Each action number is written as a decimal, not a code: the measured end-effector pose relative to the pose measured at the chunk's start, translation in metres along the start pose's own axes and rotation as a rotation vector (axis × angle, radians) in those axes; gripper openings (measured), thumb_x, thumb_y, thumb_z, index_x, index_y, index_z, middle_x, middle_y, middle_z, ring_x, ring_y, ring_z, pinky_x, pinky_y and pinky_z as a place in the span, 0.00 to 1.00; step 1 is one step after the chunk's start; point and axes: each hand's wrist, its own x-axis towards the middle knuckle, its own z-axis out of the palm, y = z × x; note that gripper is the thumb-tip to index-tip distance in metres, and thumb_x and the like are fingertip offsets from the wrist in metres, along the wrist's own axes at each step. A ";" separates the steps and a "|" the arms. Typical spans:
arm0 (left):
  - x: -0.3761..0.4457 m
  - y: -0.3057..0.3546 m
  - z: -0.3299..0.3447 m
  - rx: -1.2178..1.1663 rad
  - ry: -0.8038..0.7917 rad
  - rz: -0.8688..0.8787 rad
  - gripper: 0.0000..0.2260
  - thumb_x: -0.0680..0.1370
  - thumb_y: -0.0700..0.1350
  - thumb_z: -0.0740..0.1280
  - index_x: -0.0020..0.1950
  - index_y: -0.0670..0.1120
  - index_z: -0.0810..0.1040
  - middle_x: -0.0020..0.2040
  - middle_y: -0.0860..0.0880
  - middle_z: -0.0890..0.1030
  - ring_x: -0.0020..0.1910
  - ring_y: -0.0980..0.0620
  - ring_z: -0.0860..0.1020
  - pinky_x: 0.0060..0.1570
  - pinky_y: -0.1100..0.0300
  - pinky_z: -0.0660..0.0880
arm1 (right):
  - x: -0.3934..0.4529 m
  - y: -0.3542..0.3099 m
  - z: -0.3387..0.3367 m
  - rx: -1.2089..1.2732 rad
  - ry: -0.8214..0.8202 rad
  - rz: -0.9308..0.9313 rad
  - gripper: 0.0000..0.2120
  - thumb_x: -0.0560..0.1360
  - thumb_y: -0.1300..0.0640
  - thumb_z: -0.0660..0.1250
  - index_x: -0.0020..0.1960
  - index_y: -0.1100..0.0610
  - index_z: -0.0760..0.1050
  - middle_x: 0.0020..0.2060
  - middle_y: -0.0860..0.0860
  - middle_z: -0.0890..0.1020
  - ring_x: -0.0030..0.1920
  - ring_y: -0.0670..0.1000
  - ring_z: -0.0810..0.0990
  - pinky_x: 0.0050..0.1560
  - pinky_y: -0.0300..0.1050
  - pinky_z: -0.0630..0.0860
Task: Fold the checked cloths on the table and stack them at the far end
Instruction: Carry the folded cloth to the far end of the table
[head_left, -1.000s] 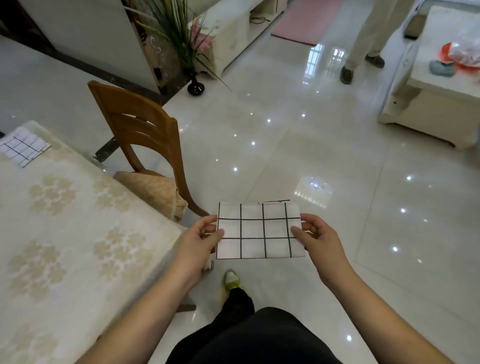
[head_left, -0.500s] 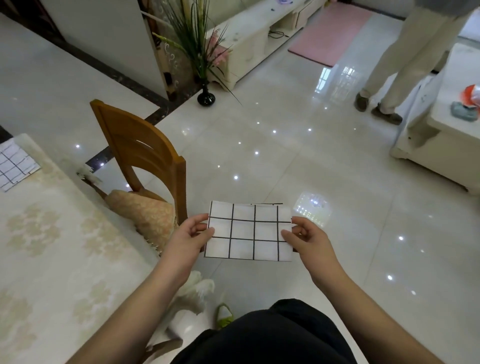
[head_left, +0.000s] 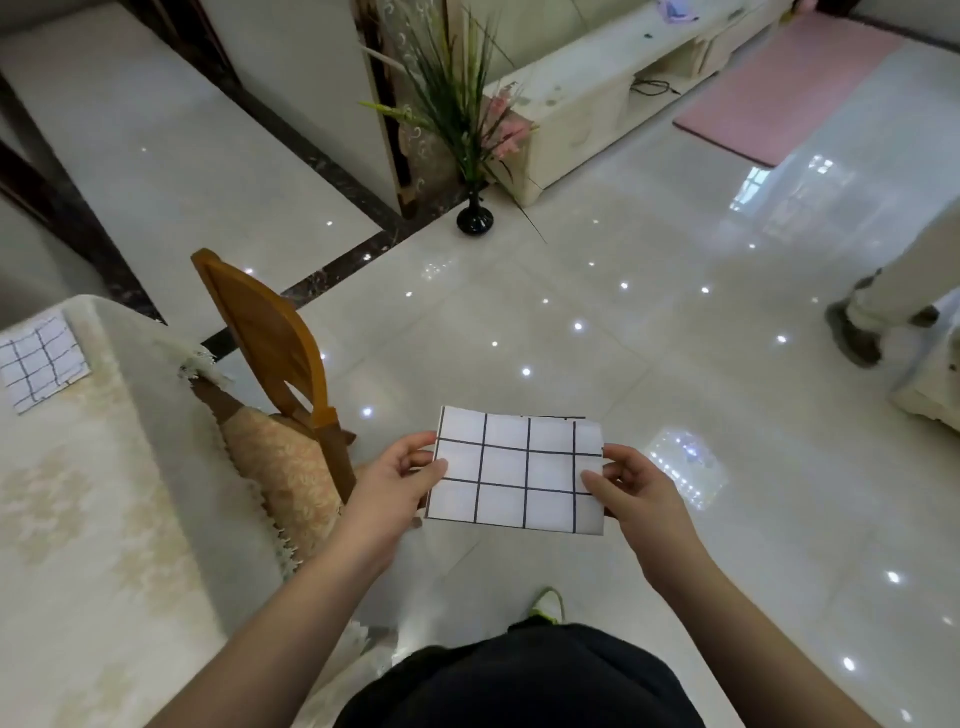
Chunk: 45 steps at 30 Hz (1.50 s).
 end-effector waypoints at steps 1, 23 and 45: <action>0.006 0.007 0.006 -0.004 0.011 -0.002 0.13 0.77 0.42 0.70 0.57 0.59 0.79 0.55 0.43 0.81 0.55 0.39 0.80 0.56 0.35 0.75 | 0.013 -0.007 -0.004 -0.002 -0.017 0.003 0.12 0.75 0.64 0.70 0.54 0.51 0.77 0.40 0.53 0.76 0.39 0.44 0.80 0.40 0.38 0.78; 0.178 0.125 -0.046 -0.311 0.275 0.058 0.14 0.78 0.37 0.68 0.59 0.53 0.77 0.42 0.48 0.79 0.45 0.50 0.81 0.43 0.61 0.79 | 0.247 -0.155 0.126 -0.055 -0.297 -0.006 0.12 0.76 0.64 0.69 0.57 0.52 0.78 0.41 0.51 0.78 0.43 0.51 0.80 0.48 0.49 0.78; 0.352 0.281 -0.120 -0.444 0.555 0.136 0.15 0.78 0.36 0.68 0.63 0.48 0.77 0.46 0.44 0.80 0.44 0.48 0.81 0.43 0.58 0.78 | 0.481 -0.301 0.288 -0.144 -0.621 -0.106 0.13 0.75 0.64 0.70 0.58 0.53 0.78 0.41 0.53 0.79 0.43 0.51 0.81 0.46 0.48 0.79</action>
